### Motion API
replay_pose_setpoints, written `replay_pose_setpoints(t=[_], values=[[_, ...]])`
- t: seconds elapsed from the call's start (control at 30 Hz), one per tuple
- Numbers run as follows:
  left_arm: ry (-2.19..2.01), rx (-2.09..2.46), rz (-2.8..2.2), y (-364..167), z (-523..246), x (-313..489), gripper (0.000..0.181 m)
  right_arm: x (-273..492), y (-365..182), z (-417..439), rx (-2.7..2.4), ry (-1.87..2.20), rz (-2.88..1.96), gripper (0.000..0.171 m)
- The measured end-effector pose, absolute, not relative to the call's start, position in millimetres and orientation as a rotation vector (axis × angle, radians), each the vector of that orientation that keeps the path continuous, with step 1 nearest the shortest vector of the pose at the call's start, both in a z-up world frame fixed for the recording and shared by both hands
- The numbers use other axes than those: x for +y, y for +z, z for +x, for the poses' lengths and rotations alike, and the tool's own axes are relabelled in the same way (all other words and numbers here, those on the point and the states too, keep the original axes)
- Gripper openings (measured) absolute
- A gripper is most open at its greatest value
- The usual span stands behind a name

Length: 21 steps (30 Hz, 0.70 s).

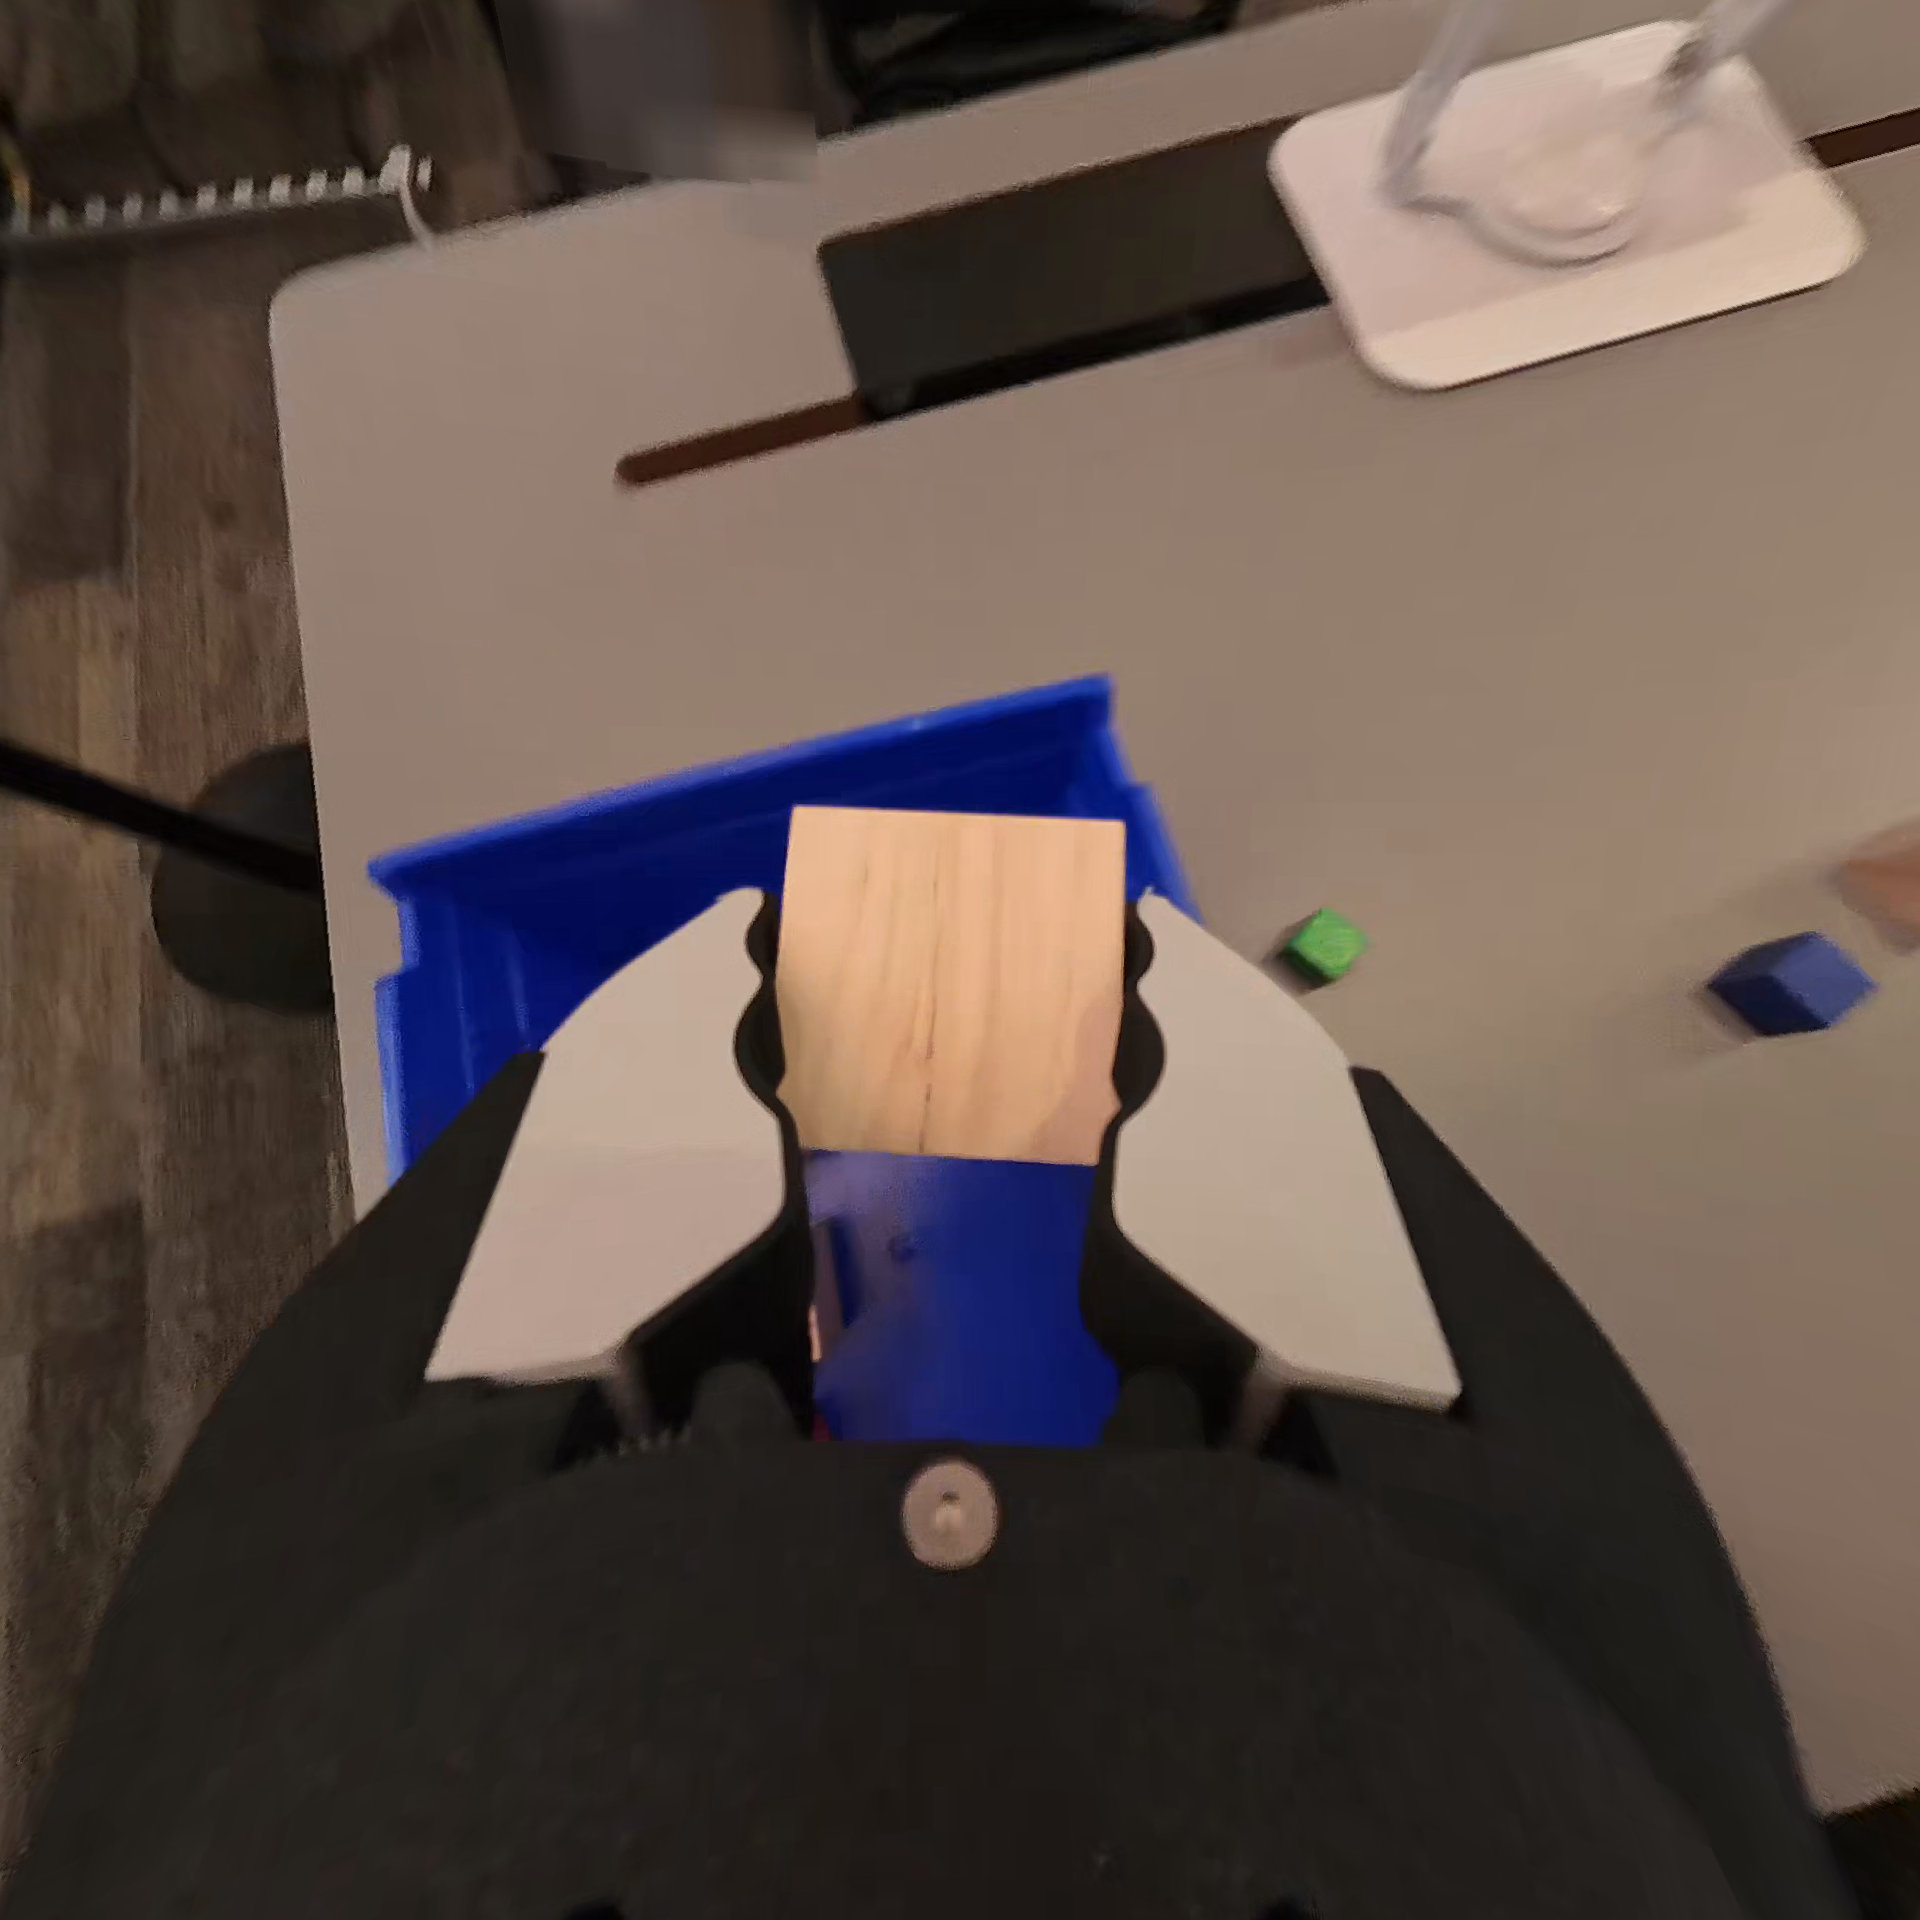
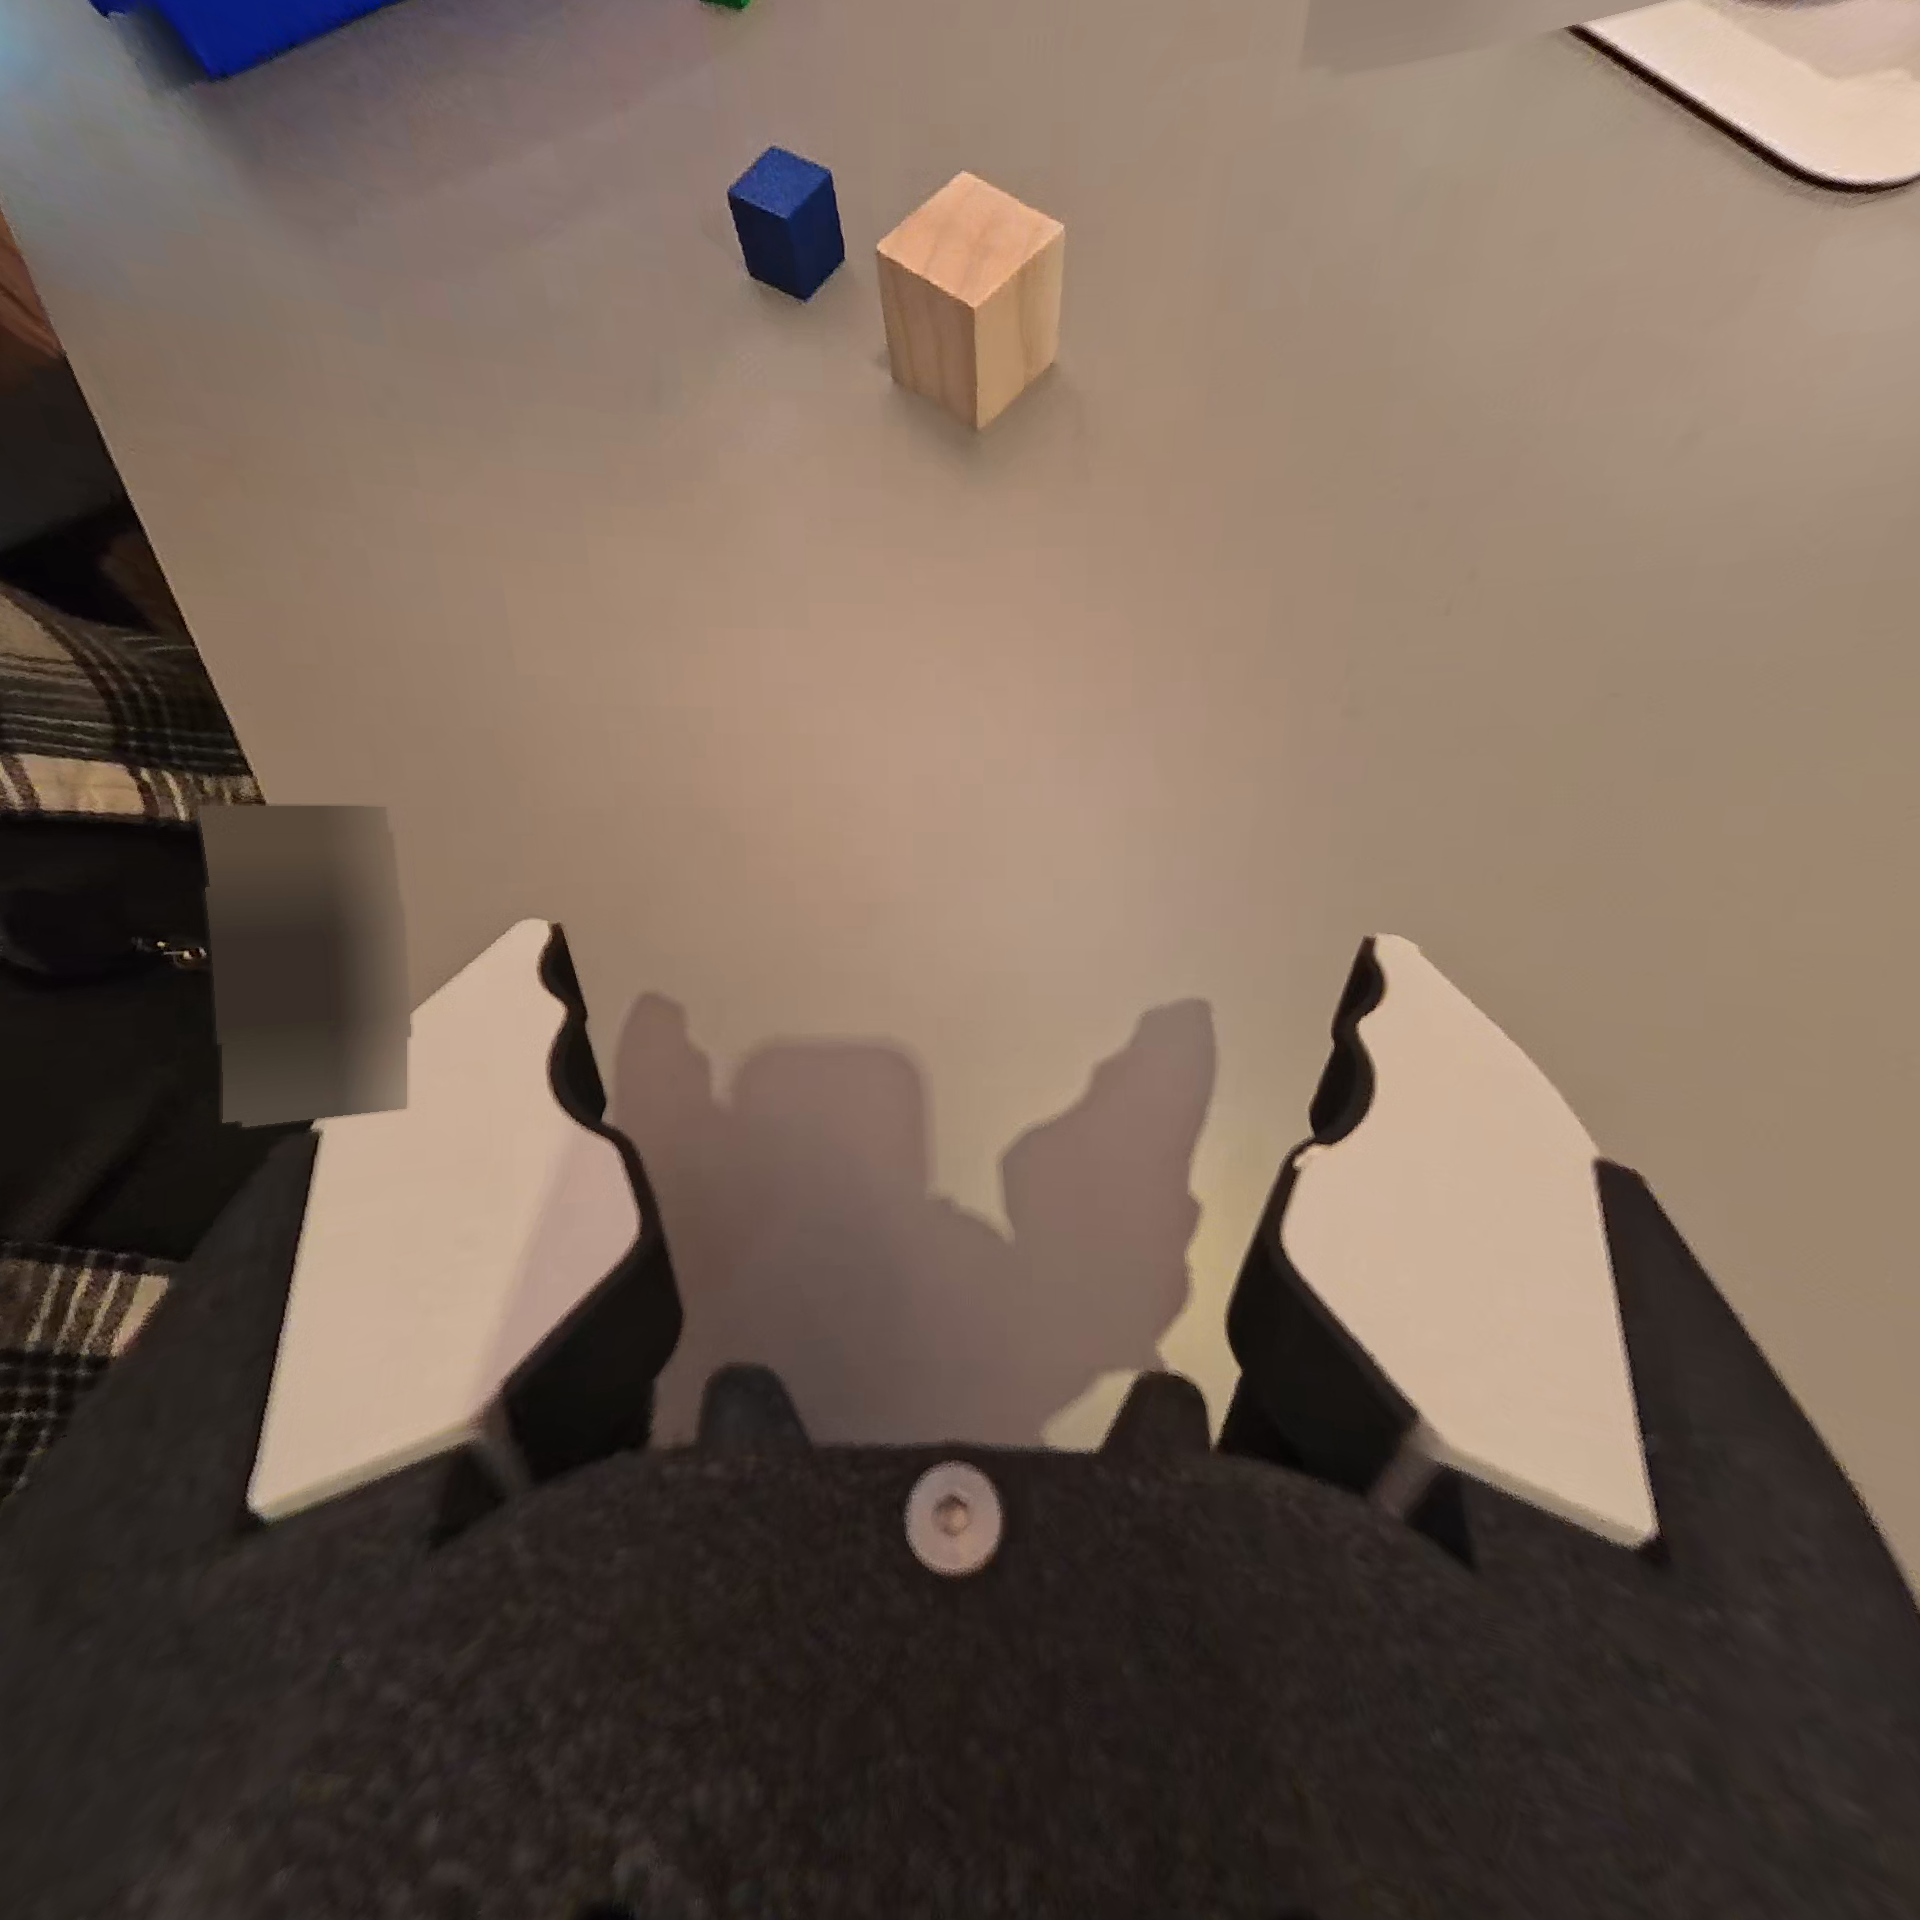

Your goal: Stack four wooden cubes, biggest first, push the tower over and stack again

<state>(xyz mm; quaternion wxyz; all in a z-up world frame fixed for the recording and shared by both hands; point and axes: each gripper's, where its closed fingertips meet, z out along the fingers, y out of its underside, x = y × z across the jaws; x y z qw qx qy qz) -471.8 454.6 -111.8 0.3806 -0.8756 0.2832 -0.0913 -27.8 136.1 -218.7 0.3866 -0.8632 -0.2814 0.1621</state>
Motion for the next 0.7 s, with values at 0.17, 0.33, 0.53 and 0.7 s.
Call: replay_pose_setpoints(t=[0.17, 0.33, 0.53, 0.7], values=[[-0.262, 0.578, -2.309, -161.1, -496.0, 467.3, 0.061, 138.8, -220.8, -31.4, -0.728, 0.427, -2.209, 0.133], [-0.378, 0.533, -2.288, -184.6, -477.1, 475.4, 0.061, 138.4, -217.2, -30.4, -0.724, 0.431, -2.202, 0.13], [-0.38, 0.495, -2.259, -201.7, -471.2, 485.4, 0.06, 133.5, -220.4, -24.1, -0.704, 0.435, -2.211, 0.129], [-0.323, 0.508, -2.271, -214.4, -473.6, 488.3, 0.06, 133.9, -218.2, -20.1, -0.688, 0.442, -2.203, 0.128]])
